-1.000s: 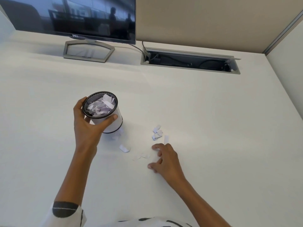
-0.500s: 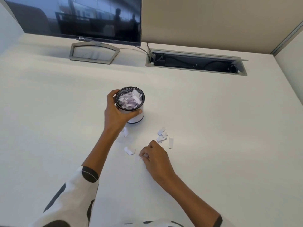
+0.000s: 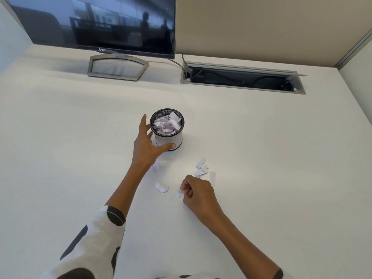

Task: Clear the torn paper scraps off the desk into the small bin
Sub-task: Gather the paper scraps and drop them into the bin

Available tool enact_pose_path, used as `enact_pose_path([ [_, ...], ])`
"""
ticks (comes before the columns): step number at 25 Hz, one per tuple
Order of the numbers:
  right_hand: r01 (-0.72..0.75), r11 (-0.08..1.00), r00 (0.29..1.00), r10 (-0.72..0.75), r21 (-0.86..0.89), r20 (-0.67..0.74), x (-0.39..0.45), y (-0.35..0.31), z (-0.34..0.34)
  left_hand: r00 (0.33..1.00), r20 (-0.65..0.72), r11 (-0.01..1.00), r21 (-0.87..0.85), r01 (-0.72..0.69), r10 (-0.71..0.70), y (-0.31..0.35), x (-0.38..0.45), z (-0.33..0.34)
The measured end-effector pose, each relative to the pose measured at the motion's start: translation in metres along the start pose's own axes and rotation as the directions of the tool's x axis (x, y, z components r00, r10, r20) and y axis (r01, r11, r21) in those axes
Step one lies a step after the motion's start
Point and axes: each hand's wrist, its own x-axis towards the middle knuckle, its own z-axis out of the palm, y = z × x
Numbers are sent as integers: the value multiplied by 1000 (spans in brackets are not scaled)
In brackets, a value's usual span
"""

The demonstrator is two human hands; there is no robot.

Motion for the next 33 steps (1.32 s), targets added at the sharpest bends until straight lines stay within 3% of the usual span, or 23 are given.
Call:
enact_pose_path([
  [5,-179,883,977,212,434,-27,10,-4,-24,993,-118,965,258,45,-15,-23,-24,-24],
  [9,1,775,990,87,632,-107,40,-34,-67,999,27,917,397,32,-47,-32,-44,-24],
  [12,148,738,980,-18,658,-200,68,-61,-89,1000,12,895,446,21,-29,-32,-53,-17],
  [15,190,764,961,-16,617,-277,95,-78,-92,998,-37,918,391,60,-50,-27,-59,-12],
  [20,153,893,960,-33,423,-277,112,-85,-68,988,-107,988,102,118,-107,-8,-61,-10],
  [25,182,897,954,-62,404,-294,105,-79,-75,988,-147,998,-35,-55,49,28,-53,-9],
  [29,179,838,922,41,516,-386,78,-39,-94,977,-153,988,-18,-151,147,41,-51,-7],
  [33,-26,829,871,293,559,-393,31,31,-91,968,-164,981,4,-193,191,43,-60,-3],
])
